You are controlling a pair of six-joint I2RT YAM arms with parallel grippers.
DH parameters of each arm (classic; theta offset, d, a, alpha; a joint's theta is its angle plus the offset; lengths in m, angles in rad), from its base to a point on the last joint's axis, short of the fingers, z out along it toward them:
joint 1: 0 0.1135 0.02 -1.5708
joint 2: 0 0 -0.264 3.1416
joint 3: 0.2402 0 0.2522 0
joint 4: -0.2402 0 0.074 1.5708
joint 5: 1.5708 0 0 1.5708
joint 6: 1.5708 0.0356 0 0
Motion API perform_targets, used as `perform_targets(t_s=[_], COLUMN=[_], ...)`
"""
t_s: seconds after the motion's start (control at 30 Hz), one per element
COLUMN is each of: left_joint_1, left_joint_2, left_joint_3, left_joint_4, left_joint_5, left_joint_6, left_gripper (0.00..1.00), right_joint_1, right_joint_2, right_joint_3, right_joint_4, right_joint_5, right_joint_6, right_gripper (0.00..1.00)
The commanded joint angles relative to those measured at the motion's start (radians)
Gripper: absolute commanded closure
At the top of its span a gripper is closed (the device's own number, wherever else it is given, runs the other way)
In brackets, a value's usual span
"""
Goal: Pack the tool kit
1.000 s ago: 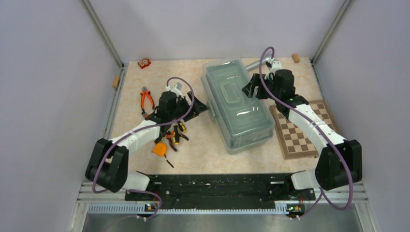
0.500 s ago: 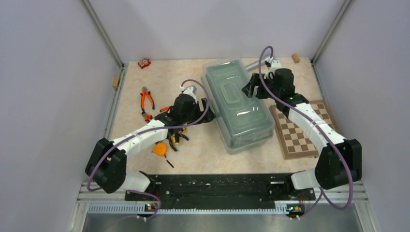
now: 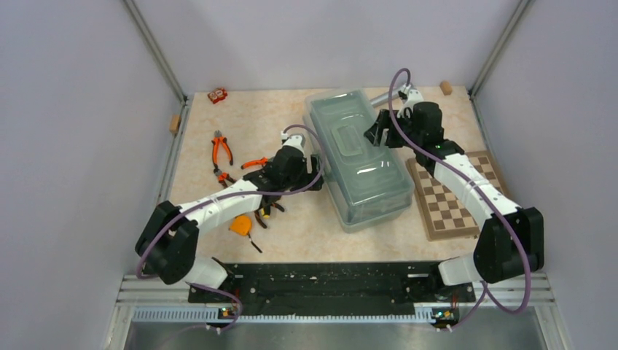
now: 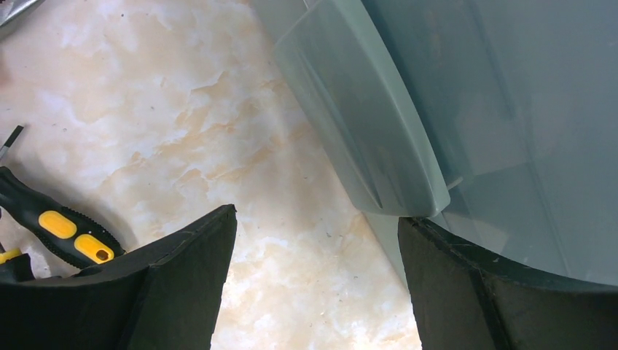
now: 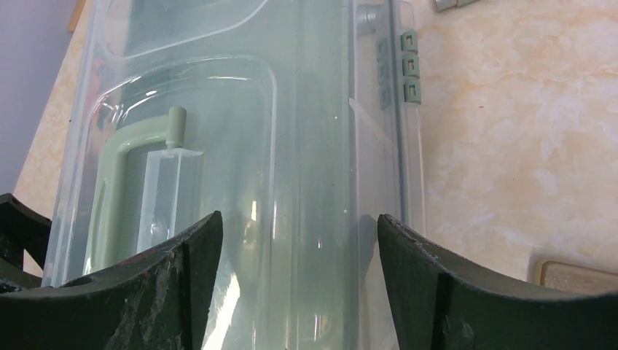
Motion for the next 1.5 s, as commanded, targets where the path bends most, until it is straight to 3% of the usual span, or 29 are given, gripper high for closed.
perform_targets(t_s=[0.0,0.37,0.57,0.77,0.93,1.07,1.2,1.3,1.47], left_joint_1=[-0.007,-0.005,-0.004,-0.013,-0.012,0.025,0.068,0.126,0.24], left_joint_2=[-0.002,-0.131,-0.171,-0.177,-0.167,-0.177,-0.231,-0.225,-0.15], left_joint_3=[0.046,-0.115,-0.225,-0.214,-0.216,-0.246,-0.307,-0.277,-0.163], left_joint_4=[0.045,0.122,0.209,0.28,0.349,0.376,0.492,0.445,0.346], left_joint_5=[-0.059,-0.263,-0.19,-0.117,0.009,0.09,0.135,0.338,0.573], left_joint_6=[0.0,-0.284,-0.393,-0.105,0.362,0.61,0.711,0.806,0.821], left_gripper=[0.15,0.15,0.15,0.14,0.1,0.06,0.01,0.04,0.01], right_joint_1=[0.023,0.024,0.023,0.024,0.023,0.023,0.023,0.023,0.023], right_joint_2=[0.077,0.081,0.08,0.078,0.074,0.073,0.071,0.069,0.067], right_joint_3=[-0.049,-0.124,-0.123,-0.127,-0.131,-0.129,-0.127,-0.128,-0.127], right_joint_4=[-0.2,-0.189,-0.186,-0.175,-0.156,-0.151,-0.152,-0.151,-0.15], right_joint_5=[0.021,0.04,0.037,0.023,-0.003,-0.017,-0.036,-0.041,-0.048], right_joint_6=[-0.077,-0.091,-0.091,-0.098,-0.127,-0.148,-0.154,-0.155,-0.157], right_gripper=[0.27,0.29,0.29,0.3,0.33,0.33,0.34,0.34,0.34])
